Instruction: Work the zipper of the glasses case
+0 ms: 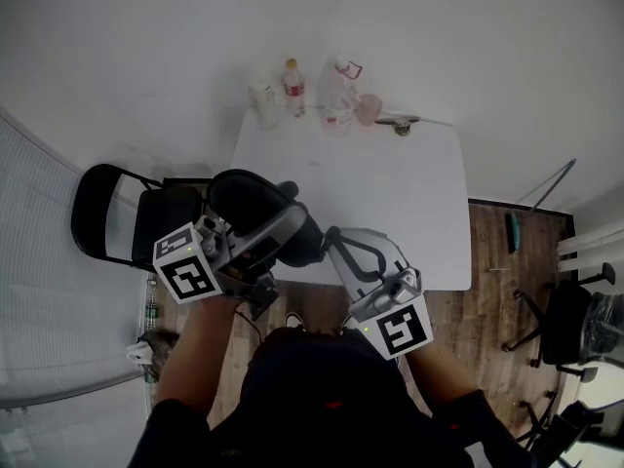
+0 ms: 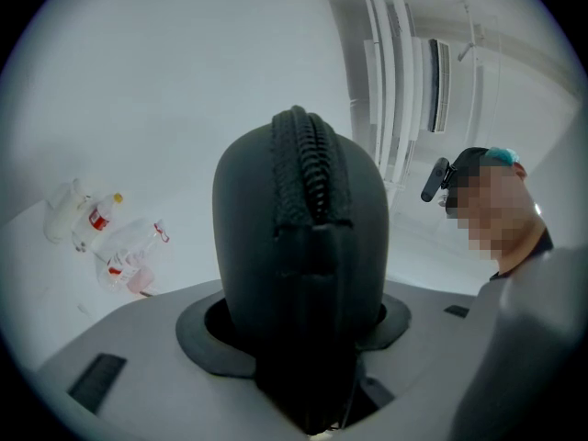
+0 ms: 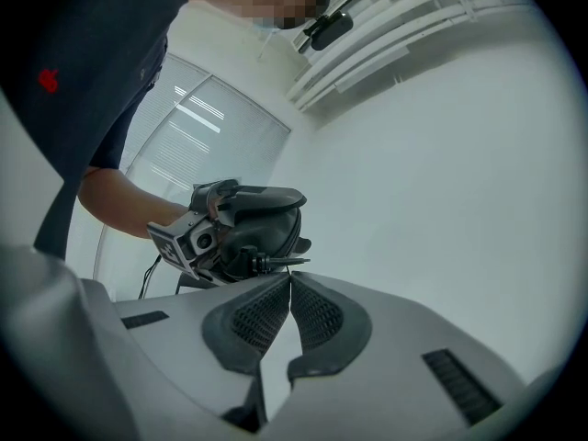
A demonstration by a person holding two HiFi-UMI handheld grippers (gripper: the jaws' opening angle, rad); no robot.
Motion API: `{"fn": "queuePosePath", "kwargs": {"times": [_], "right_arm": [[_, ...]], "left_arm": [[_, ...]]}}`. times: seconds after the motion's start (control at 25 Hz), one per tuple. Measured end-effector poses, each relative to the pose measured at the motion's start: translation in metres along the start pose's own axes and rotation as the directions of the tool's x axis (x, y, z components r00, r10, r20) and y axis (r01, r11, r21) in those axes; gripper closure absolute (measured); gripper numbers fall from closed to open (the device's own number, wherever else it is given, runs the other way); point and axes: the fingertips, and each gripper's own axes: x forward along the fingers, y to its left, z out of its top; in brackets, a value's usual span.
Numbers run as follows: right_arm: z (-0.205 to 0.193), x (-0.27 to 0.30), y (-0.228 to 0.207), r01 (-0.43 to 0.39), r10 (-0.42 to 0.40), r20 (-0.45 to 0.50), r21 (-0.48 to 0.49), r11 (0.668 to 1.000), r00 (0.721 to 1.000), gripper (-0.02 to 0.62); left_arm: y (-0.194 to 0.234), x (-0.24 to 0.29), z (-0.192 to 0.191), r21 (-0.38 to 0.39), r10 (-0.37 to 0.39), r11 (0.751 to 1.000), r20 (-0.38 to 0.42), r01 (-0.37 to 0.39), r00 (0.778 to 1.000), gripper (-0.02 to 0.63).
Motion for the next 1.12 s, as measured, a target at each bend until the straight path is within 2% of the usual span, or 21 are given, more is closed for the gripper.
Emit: {"fn": "queuePosePath", "kwargs": {"times": [0.24,0.36,0.56,0.76,0.92,1.12], "right_arm": [[0.006,0.000,0.009,-0.026,0.027,0.007,-0.103,0.994,1.000,0.578],[0.010,0.000,0.007,-0.031,0.032,0.006,-0.135,0.990,0.999,0.578],[0.009,-0.002,0.009,-0.051,0.051,-0.007,-0.158,0.986,0.999,0.578],[0.009,-0.002,0.012,-0.061,0.059,-0.017,-0.182,0.981,0.998,0.578],[0.007,-0.002,0.010,-0.062,0.059,-0.025,-0.178,0.982,0.998,0.578],[0.005,-0.001,0.008,-0.068,0.064,-0.030,-0.198,0.978,0.998,0.578]], "left_arm": [[-0.001,-0.004,-0.010,-0.056,-0.057,0.997,-0.103,0.051,0.993,0.344],[-0.003,-0.003,-0.017,-0.081,-0.077,0.994,-0.121,0.068,0.990,0.344],[-0.008,-0.003,-0.033,-0.047,-0.080,0.996,-0.197,0.072,0.977,0.344],[-0.013,-0.005,-0.052,0.022,-0.069,0.997,-0.317,0.080,0.946,0.344],[-0.013,-0.005,-0.075,0.098,-0.034,0.992,-0.424,0.083,0.905,0.343],[-0.009,-0.008,-0.099,0.098,-0.032,0.991,-0.486,0.090,0.873,0.344]]}}
